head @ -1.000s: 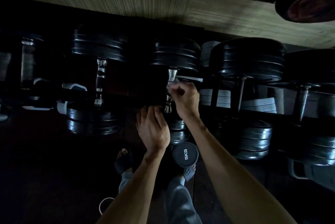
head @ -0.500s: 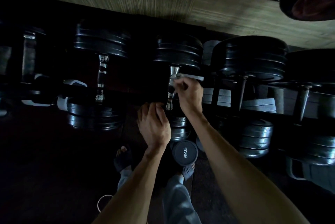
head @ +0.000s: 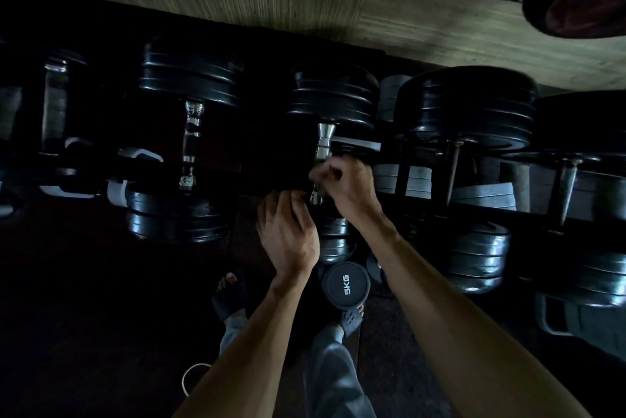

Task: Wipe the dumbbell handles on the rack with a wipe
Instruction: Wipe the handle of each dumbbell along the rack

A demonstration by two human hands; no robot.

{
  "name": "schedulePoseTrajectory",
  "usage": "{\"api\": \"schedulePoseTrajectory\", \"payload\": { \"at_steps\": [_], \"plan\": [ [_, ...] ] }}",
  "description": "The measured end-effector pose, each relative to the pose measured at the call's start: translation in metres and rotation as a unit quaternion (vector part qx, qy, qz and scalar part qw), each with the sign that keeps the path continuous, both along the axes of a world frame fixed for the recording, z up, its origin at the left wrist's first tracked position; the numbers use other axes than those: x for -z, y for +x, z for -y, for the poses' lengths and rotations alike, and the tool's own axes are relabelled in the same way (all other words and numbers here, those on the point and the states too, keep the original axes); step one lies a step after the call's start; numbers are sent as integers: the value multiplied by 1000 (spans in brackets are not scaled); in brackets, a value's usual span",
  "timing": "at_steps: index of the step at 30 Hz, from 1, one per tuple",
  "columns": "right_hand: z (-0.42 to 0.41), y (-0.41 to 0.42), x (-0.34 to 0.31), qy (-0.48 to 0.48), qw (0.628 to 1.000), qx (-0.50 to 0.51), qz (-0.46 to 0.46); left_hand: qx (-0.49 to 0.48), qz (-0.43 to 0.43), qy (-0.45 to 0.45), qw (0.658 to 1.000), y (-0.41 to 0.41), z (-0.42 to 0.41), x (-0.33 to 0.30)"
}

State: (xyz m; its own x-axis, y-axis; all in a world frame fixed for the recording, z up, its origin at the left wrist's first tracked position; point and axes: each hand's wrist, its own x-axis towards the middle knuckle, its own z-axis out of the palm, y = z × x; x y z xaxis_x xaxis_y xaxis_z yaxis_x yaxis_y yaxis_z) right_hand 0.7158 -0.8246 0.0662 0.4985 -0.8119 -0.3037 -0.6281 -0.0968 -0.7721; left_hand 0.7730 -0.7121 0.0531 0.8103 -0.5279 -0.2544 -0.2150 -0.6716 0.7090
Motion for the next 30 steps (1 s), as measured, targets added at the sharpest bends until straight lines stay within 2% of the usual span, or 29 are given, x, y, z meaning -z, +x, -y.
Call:
{"api": "schedulePoseTrajectory", "payload": {
  "at_steps": [3,9,11,14,16,18,20,22,26,28,30],
  "plan": [
    [-10,-12,2,44,999,-22,-25,2,-6,-10,1000,1,-1,4],
    [6,8,-1,-87,994,55,45,15,15,-9,1000,3,-1,10],
    [3,4,-1,-59,997,39,33,17,14,-7,1000,3,-1,5],
    [-12,-9,0,49,999,4,-17,34,-27,-10,999,8,-3,0],
    [-12,-15,-2,72,996,46,8,78,-82,-36,993,24,-4,-1],
    [-10,-13,-9,101,990,74,60,165,-117,-57,978,45,-1,-4],
    [-9,-10,-17,136,980,91,110,260,-96,-73,958,64,6,-7],
    [-11,-10,-24,152,973,120,127,296,-74,-87,948,74,14,-11],
    [-19,-18,-28,202,948,178,168,287,-92,-114,947,76,20,-14],
    [-27,-20,-19,148,962,189,126,246,-95,-127,956,73,21,-12],
    [-40,-22,-8,61,979,184,66,160,-94,-143,972,73,24,-10]
  ]
}}
